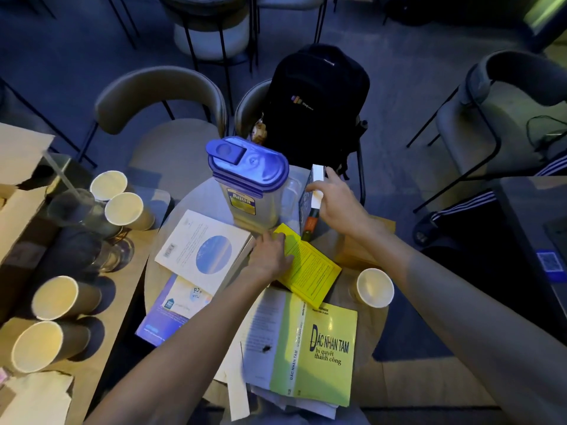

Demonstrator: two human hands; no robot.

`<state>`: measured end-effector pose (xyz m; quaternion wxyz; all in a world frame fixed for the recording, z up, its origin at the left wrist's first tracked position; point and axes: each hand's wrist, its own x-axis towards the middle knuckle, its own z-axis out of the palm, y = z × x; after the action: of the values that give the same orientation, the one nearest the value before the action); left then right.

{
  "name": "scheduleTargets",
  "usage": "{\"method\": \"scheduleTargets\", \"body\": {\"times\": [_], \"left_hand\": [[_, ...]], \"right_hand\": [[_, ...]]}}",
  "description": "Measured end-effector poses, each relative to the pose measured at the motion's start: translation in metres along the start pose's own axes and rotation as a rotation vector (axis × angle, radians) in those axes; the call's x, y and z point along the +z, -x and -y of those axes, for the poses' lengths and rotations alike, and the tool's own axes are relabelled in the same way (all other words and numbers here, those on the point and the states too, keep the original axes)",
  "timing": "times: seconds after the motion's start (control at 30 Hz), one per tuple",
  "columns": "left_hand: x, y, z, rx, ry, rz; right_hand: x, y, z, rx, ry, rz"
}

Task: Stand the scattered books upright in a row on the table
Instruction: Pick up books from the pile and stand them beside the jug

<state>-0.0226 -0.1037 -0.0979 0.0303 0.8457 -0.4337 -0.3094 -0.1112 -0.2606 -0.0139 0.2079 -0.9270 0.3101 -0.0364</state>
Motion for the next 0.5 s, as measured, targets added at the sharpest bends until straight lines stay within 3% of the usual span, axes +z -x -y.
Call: {"method": "scheduleTargets", "body": {"times": [0.1,0.5], "left_hand": [[0.003,0.001,0.002,0.032,-0.085,0.041],[0.007,0.034,0.014,0.120,-0.232,0.202]], "right_hand": [[0.000,0.005,0.008,0.094,-0.098,-0.056],[0.002,0.022,0.035,0.207,0.068,-0.048]]}}
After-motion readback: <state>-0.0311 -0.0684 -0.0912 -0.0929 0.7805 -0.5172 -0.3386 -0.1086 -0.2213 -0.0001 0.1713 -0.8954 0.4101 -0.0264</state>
